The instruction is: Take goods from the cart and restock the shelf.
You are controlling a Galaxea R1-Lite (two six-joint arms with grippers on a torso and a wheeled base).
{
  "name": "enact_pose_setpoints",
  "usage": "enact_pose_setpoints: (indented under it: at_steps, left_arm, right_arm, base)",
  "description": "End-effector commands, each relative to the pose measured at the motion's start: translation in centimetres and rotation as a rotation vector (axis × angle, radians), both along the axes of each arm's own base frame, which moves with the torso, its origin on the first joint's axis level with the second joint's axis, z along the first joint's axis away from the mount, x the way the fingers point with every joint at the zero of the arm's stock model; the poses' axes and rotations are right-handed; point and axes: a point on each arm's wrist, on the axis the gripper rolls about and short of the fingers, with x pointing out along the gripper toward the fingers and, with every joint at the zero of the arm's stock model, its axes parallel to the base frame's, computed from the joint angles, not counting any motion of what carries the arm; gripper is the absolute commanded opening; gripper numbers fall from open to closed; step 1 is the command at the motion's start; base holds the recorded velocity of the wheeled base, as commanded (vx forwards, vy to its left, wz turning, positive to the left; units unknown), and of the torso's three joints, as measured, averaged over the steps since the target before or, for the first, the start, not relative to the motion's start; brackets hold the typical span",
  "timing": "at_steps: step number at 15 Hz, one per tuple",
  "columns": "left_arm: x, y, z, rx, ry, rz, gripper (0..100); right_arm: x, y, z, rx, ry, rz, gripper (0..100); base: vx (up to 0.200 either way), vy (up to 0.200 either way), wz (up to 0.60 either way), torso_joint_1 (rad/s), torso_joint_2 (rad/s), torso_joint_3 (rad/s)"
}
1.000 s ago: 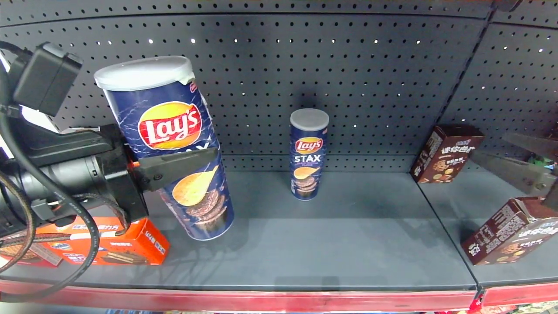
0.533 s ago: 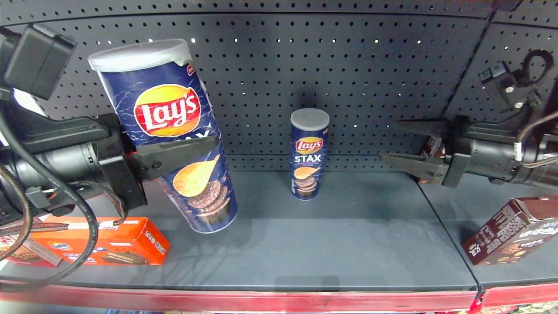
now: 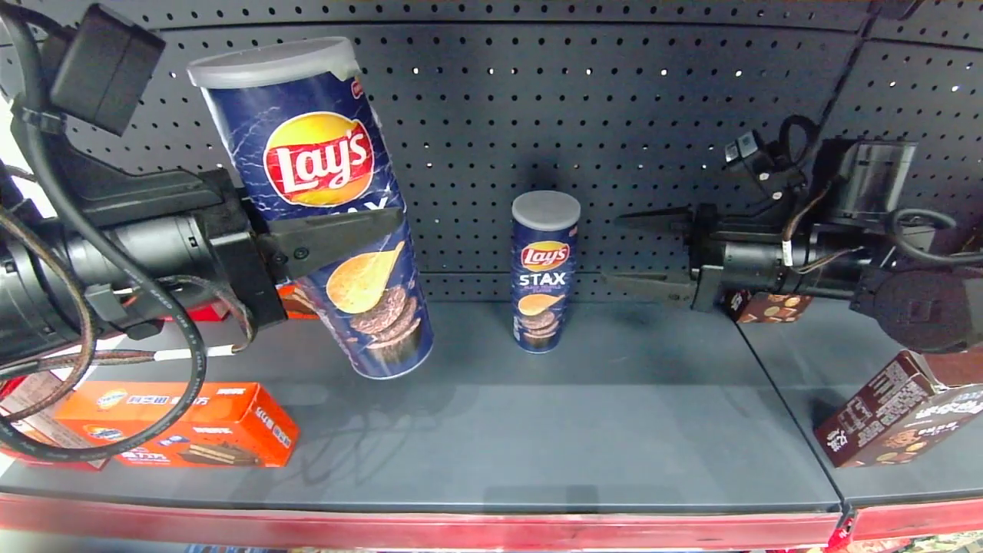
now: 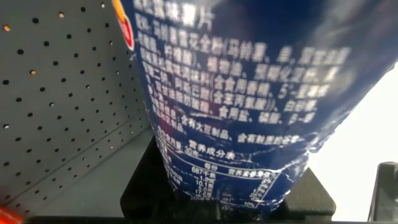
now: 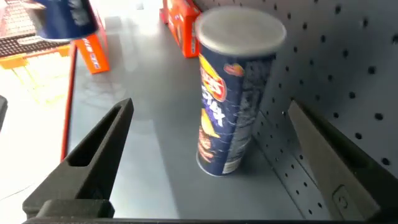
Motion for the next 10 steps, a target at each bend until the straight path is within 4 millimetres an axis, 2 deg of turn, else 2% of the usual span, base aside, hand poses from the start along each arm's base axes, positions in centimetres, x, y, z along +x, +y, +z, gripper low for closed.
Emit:
enact_pose_setpoints:
  at_steps: [1,3,6,10]
  left_arm:
    - [0.5,-0.2,-0.3,0.005,0.011,0.0,0]
    - [0.5,-0.2,-0.3,0.004,0.012,-0.01,0]
    - [0.5,0.0,-0.3,0.005,0.015,-0.008,0]
    - [0.5,-0.1,-0.5,0.003,0.022,-0.015,0]
  right_arm:
    - [1.7,0.6,-1.4,-0.009,0.032,0.018,100]
    - [3.1,1.1,-1.6,-0.006,0.041,0.037,100]
    - [3.0,2.3,-1.1,-0.032,0.116,0.064,100]
    - [5.2,3.1,-2.0,-0.033,0.118,0.064,100]
  base:
    - [0.0,0.0,0.0,0.0,0.0,0.0]
    - [0.0,0.0,0.0,0.0,0.0,0.0]
    - [0.0,0.0,0.0,0.0,0.0,0.0]
    - [0.0,0.0,0.0,0.0,0.0,0.0]
